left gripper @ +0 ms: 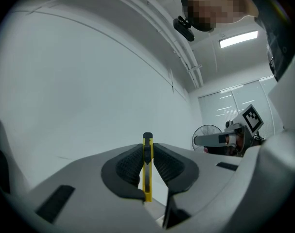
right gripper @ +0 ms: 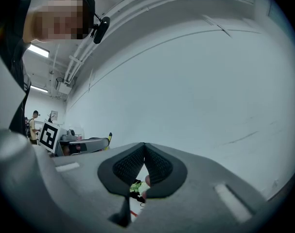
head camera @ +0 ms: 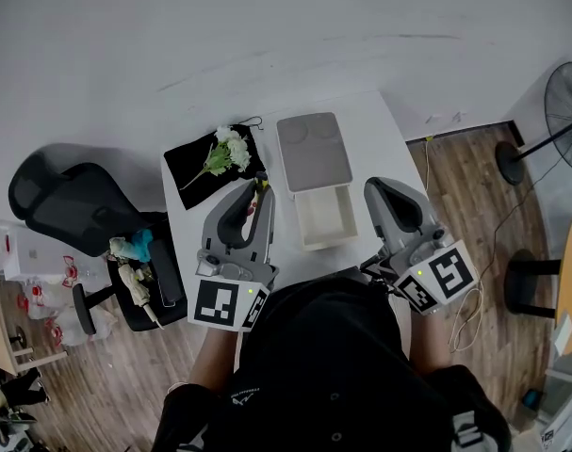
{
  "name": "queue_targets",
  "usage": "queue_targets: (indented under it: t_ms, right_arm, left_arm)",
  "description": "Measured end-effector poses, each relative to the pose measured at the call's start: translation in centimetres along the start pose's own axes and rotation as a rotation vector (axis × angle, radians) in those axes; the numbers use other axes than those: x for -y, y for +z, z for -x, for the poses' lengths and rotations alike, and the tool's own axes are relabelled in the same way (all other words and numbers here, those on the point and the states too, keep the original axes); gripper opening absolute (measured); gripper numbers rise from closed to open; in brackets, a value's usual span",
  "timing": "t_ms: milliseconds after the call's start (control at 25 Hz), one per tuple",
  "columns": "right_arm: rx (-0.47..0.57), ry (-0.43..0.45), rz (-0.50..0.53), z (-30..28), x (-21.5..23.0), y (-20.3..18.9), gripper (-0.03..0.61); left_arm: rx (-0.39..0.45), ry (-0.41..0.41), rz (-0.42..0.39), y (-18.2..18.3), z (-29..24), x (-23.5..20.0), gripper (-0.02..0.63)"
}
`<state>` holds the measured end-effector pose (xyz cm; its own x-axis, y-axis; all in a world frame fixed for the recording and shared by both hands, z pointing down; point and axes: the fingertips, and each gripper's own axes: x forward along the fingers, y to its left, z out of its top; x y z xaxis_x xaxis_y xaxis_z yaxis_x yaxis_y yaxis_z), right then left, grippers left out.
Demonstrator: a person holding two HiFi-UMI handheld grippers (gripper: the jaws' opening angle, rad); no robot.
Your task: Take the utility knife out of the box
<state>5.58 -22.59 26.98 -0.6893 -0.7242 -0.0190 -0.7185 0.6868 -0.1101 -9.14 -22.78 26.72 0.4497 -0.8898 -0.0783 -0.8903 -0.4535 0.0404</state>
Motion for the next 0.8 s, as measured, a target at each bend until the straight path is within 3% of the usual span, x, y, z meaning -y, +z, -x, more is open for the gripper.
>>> queue_targets:
  t_ms: [800]
  right_arm:
    - [-0.004,-0.012,-0.006,-0.2,0.2,-0.6,0.005]
  left_arm:
    - [-0.014,0.001,0.035,-1.7,0.6,-0.2,0.061]
